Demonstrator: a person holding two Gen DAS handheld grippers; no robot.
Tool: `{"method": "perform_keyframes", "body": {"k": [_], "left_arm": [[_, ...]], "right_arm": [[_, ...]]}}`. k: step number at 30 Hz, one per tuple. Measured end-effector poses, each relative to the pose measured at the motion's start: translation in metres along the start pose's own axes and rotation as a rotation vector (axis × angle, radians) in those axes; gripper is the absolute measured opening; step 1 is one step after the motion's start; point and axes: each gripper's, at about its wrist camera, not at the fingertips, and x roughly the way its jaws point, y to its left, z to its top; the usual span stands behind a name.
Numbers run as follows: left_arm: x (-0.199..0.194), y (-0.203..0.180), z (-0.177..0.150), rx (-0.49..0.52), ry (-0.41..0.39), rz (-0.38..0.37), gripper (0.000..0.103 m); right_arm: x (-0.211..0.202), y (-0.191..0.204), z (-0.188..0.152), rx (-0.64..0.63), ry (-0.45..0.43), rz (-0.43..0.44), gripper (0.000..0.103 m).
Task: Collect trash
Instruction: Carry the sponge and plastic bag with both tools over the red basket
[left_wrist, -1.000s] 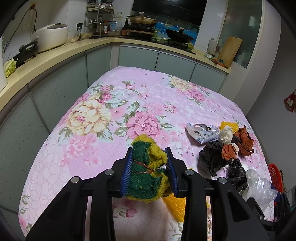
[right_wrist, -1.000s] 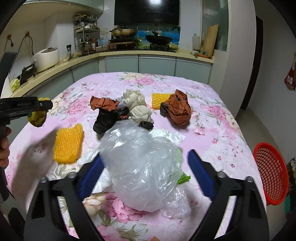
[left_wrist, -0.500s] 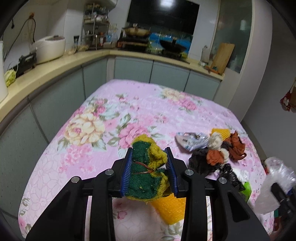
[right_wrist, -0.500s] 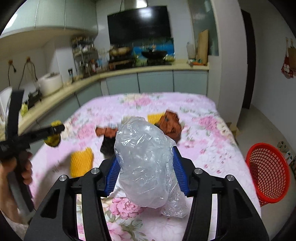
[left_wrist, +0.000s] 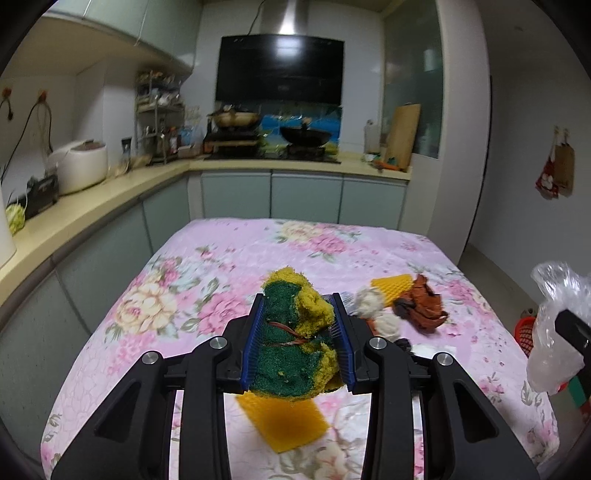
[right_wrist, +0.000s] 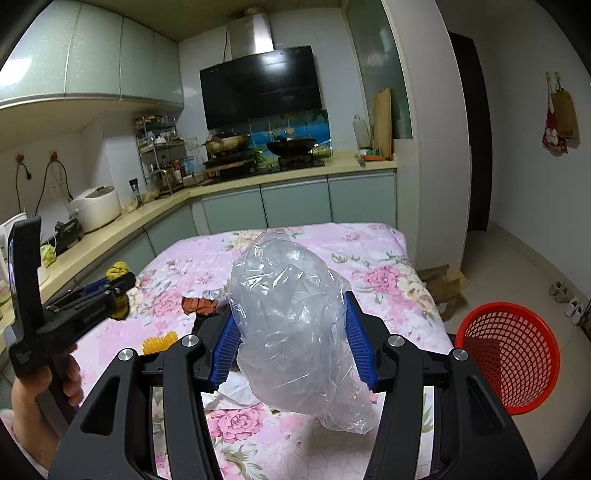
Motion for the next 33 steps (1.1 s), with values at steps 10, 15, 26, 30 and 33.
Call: {"method": "perform_keyframes", "body": {"k": [10,15,26,30,33], "left_arm": [[-0.009,-0.032,0.005,0.040,-0.037,-0.051,0.033],[-0.011,-0.052,0.012,0.064,-0.048,-0.088,0.033],[0.002,-0.113,0.017,0.113,-0.007,-0.242,0.033],[0.009,-0.135,0.015,0.127,0.015,-0.293,0.033],[0.015,-0.158,0.016,0.144,0.034,-0.337,0.033]], "right_arm": [[-0.025,-0.017,0.019,0.006,-0.076,0.013,0.051],[-0.031,-0.034,0.027,0.020,-0.096,-0.025,0.051],[-0.044,-0.078,0.027,0.080,-0.106,-0.135,0.051],[-0.049,-0.100,0.028,0.116,-0.108,-0.188,0.051],[-0.052,-0.113,0.027,0.139,-0.110,-0.219,0.051]]}}
